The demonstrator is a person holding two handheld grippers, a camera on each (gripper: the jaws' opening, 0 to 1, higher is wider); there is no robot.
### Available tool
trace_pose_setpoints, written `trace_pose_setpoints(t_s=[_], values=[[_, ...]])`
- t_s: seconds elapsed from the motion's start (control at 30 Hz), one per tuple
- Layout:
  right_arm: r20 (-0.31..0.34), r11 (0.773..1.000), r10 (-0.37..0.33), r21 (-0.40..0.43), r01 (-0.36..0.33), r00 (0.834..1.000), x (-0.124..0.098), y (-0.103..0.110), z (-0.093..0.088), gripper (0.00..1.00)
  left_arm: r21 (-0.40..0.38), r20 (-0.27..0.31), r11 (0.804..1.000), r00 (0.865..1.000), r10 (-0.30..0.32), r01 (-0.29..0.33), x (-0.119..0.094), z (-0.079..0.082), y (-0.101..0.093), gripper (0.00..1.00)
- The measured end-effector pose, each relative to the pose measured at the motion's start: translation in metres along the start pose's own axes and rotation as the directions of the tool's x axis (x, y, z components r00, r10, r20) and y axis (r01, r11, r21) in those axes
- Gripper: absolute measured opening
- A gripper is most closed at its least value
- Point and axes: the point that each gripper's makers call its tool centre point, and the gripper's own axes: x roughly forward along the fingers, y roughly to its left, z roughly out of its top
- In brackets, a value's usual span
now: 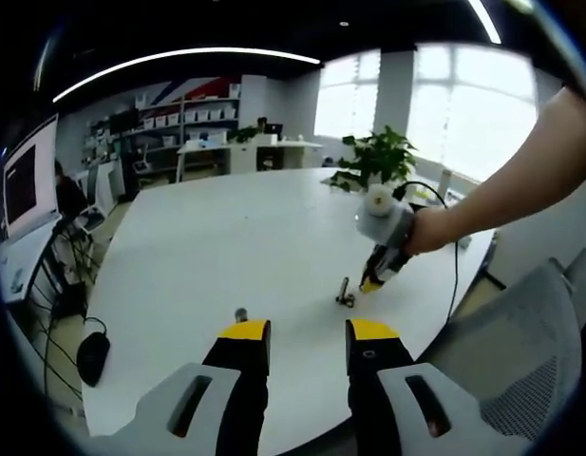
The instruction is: Place the washer onto the threaded stud by aligning its center hole with the stud, sliding it down to the base, and recovering from edge contact or off-axis alignment until the washer reaches the visible bottom stop.
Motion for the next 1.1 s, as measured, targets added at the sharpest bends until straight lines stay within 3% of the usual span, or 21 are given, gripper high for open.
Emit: trace_pose_setpoints(t_s=[0.23, 0.6, 1.1], values=[[0.063, 0.999, -0.012, -0.047, 0.015, 0.998, -0.018, 0.004, 0.023, 0.13, -0.008, 0.015, 1.0, 1.0, -0.003, 0.003, 0.0, 0.003, 0.0, 0.29], [0.111, 0.99, -0.006, -0.142, 0.022, 0.994, -0.04, 0.011, 0.052, 0.13, -0.031, 0.042, 1.0, 0.999, -0.002, 0.003, -0.002, 0.008, 0.003, 0.29], [0.049, 0.962, 0.025, -0.274, -0.01, 0.998, -0.034, 0.029, 0.05, 0.13, -0.012, 0.03, 1.0, 0.999, -0.012, 0.013, -0.001, 0.006, -0.002, 0.29]])
